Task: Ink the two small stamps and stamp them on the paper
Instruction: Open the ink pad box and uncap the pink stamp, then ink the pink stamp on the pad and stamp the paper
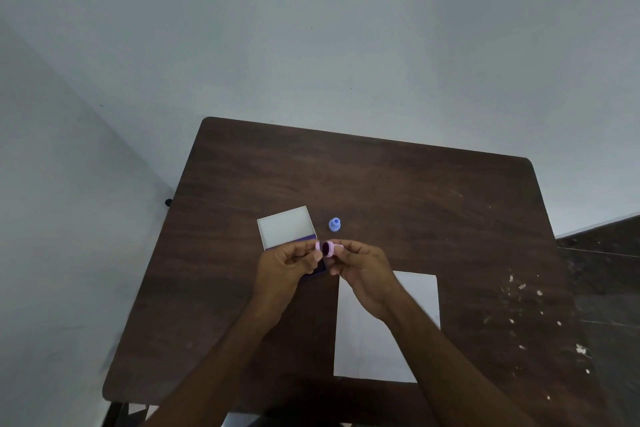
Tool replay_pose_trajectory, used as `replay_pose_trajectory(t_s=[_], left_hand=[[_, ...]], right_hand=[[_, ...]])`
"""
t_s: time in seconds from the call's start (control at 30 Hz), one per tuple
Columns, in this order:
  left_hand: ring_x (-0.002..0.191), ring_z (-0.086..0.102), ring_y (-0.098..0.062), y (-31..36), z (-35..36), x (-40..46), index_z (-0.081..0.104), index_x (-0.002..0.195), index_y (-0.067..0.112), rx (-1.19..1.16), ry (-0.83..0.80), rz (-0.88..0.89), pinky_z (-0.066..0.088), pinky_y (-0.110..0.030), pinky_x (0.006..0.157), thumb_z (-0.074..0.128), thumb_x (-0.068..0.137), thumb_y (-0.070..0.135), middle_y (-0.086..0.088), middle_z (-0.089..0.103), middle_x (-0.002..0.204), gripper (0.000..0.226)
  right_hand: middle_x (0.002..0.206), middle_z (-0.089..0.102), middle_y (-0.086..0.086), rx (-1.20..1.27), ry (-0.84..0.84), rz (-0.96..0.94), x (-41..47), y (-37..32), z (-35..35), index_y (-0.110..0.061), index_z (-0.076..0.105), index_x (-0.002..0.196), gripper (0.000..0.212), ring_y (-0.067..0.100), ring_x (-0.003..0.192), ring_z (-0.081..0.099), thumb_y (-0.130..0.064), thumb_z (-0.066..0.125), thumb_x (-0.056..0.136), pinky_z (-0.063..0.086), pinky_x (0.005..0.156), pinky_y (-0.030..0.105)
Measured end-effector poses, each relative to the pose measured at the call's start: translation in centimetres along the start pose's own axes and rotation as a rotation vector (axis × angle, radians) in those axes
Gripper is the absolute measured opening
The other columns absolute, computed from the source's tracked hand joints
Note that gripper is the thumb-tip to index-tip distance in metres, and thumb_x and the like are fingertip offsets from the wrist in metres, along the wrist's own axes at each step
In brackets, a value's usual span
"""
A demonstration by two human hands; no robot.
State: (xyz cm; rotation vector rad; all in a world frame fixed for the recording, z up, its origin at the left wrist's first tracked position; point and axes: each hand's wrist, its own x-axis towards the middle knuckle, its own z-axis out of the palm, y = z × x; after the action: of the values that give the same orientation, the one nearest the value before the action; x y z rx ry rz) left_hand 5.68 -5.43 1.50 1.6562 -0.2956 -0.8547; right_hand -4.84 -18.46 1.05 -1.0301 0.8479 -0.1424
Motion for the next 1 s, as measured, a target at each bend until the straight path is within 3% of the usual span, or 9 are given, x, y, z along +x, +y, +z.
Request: replay_pose_trajectory(t_s=[0.1,0.27,0.5,0.63,0.73,0.87,1.0], left_hand=[[0.085,0.072,-0.014,-0.6,-1.2,-0.2,0.072,0.105,0.022,-0.115,-0.025,-0.052,0.056,-0.019,0.071,0.073,0.079,0.032,0.002,0.076,0.096,0.028],[0.094,0.070,-0.018,-2.3,-3.8,-0.3,0.064,0.114,0.024,-0.188,-0.083,-0.103,0.058,-0.025,0.077,0.071,0.080,0.026,-0.002,0.072,0.106,0.034],[0.079,0.071,-0.010,-5.3,-6.4,-0.4,0.067,0.106,0.019,-0.023,0.103,-0.105,0.055,-0.015,0.066,0.071,0.082,0.010,-0.002,0.075,0.096,0.026],[0.084,0.066,0.005,-6.4,-7.9,-0.1,0.066,0.101,0.029,0.202,0.206,-0.079,0.048,-0.006,0.068,0.074,0.080,0.019,0.015,0.070,0.093,0.024],[0.091,0.063,0.004,-7.4,-8.7,-0.2,0.068,0.100,0.030,0.321,0.223,-0.058,0.044,0.000,0.070,0.074,0.080,0.027,0.019,0.069,0.092,0.021],[0.100,0.060,-0.008,-8.6,-8.9,-0.3,0.072,0.101,0.025,0.536,0.220,0.063,0.046,-0.027,0.087,0.075,0.080,0.029,0.010,0.070,0.103,0.022],[0.096,0.060,-0.017,-9.2,-8.8,-0.3,0.074,0.089,0.022,0.636,0.285,0.162,0.044,-0.043,0.092,0.081,0.072,0.019,0.006,0.070,0.093,0.018]], right_hand=[[0.102,0.070,0.016,0.238,-0.102,0.065,-0.6,0.0,-0.4,-0.003,0.068,0.112,0.025,0.022,0.086,0.065,-0.012,0.054,0.093,0.056,0.078,0.029],[0.100,0.067,0.015,0.571,-0.287,0.153,-1.7,-0.3,-0.4,-0.001,0.065,0.114,0.029,0.020,0.087,0.064,-0.012,0.060,0.088,0.055,0.081,0.030],[0.104,0.064,0.018,0.668,-0.371,0.163,-2.2,-0.7,0.7,0.002,0.058,0.121,0.032,0.023,0.090,0.063,-0.008,0.053,0.091,0.055,0.081,0.031],[0.105,0.061,0.018,0.704,-0.392,0.168,-2.2,-0.9,1.4,0.003,0.055,0.123,0.033,0.023,0.089,0.061,-0.006,0.051,0.092,0.055,0.081,0.031],[0.104,0.061,0.017,0.701,-0.420,0.172,-2.3,-1.0,1.8,0.001,0.055,0.123,0.031,0.021,0.089,0.060,-0.008,0.050,0.093,0.054,0.084,0.031],[0.103,0.062,0.016,0.703,-0.424,0.186,-2.4,-0.9,2.2,-0.001,0.057,0.120,0.029,0.020,0.087,0.059,-0.010,0.052,0.093,0.054,0.085,0.030],[0.101,0.062,0.014,0.697,-0.441,0.179,-2.3,-0.6,2.0,-0.002,0.057,0.120,0.028,0.019,0.086,0.059,-0.012,0.053,0.093,0.052,0.083,0.029]])
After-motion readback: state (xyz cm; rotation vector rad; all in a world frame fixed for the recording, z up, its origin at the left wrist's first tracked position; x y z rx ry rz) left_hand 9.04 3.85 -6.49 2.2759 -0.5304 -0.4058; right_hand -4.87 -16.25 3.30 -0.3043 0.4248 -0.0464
